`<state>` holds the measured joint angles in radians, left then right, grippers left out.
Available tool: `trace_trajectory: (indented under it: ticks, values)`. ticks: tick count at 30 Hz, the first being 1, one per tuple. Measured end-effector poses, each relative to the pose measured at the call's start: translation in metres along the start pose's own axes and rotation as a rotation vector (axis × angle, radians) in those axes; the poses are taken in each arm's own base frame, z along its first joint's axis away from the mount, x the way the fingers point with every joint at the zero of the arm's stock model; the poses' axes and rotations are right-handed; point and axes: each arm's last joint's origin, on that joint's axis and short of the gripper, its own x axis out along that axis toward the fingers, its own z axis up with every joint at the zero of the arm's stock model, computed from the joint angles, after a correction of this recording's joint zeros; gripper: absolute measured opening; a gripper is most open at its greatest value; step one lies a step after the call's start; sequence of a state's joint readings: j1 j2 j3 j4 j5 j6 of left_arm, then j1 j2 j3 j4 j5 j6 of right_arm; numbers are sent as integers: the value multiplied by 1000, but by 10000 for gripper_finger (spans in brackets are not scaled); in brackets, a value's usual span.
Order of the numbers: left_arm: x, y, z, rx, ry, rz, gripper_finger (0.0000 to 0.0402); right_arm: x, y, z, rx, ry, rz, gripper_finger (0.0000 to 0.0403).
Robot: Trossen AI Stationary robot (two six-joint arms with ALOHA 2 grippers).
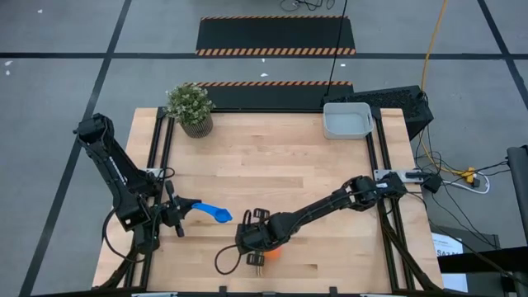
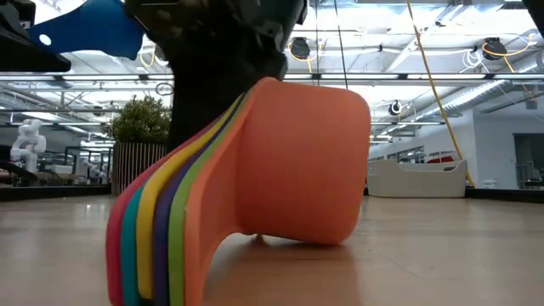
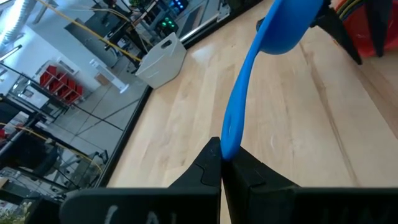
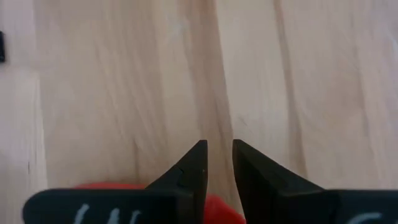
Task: Nest measuring cups in basket
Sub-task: Stack the light blue measuring cup on the red measuring cup
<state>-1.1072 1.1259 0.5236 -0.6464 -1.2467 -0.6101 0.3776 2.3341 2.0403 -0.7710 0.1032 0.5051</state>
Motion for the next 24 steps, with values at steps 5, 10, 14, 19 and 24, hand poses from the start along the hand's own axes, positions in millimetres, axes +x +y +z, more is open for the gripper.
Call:
trace_trajectory:
  ticks: [5, 10, 14, 19, 24]
  values:
    - [0, 0, 0, -30, 0, 0, 1, -7, -7, -3, 12, 54, -39, 67]
    - [0, 0, 1, -53, -2, -1, 1, -13, -13, -1, 18, 66, -58, 67]
    - [0, -1, 2, -77, -8, -7, 1, -23, -18, 1, 17, 53, -101, 67]
    - [0, -3, 3, -101, -4, -24, 1, -52, -16, 5, -48, -12, -120, 70]
    - [3, -2, 5, -140, 3, -17, 1, -106, -20, 10, -180, -68, -54, 95]
